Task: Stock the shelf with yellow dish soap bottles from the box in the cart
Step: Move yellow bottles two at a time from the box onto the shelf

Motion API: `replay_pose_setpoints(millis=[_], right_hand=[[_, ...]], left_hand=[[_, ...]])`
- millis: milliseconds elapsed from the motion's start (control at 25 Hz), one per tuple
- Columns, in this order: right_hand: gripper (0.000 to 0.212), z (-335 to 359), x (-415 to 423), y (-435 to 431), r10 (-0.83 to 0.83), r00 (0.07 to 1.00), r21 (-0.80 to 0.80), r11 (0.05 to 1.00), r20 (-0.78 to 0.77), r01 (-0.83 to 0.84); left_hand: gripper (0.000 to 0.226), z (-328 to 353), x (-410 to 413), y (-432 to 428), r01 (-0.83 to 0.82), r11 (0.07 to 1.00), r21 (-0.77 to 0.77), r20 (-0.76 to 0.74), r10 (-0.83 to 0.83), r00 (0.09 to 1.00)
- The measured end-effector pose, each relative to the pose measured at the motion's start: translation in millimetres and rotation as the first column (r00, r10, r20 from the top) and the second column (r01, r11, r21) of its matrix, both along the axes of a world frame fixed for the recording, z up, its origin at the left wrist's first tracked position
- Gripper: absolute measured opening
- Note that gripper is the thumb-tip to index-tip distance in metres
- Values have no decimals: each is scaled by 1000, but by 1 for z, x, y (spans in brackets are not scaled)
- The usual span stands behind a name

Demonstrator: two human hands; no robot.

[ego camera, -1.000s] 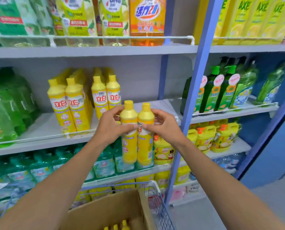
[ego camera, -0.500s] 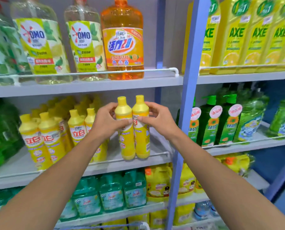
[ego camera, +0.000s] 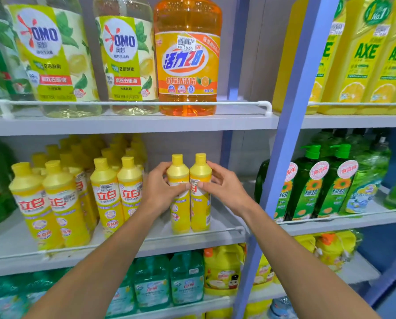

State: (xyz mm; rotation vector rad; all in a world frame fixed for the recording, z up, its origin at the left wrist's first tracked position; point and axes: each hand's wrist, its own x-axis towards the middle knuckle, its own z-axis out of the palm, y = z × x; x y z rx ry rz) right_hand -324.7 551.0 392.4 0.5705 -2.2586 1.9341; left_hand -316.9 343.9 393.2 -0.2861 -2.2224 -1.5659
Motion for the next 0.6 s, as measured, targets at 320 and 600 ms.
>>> replay_pose_setpoints(millis=[320,600], right_hand=[[61,-29,-2,-12,-283,959,62,957,-33,284],[53,-32,6,-5,-182,983,132,975,-1,181]], left_hand=[[58,-30,6,-12,112,993,36,186,-117,976],[62,-50,9,0,-4,998,57,120,-3,993]])
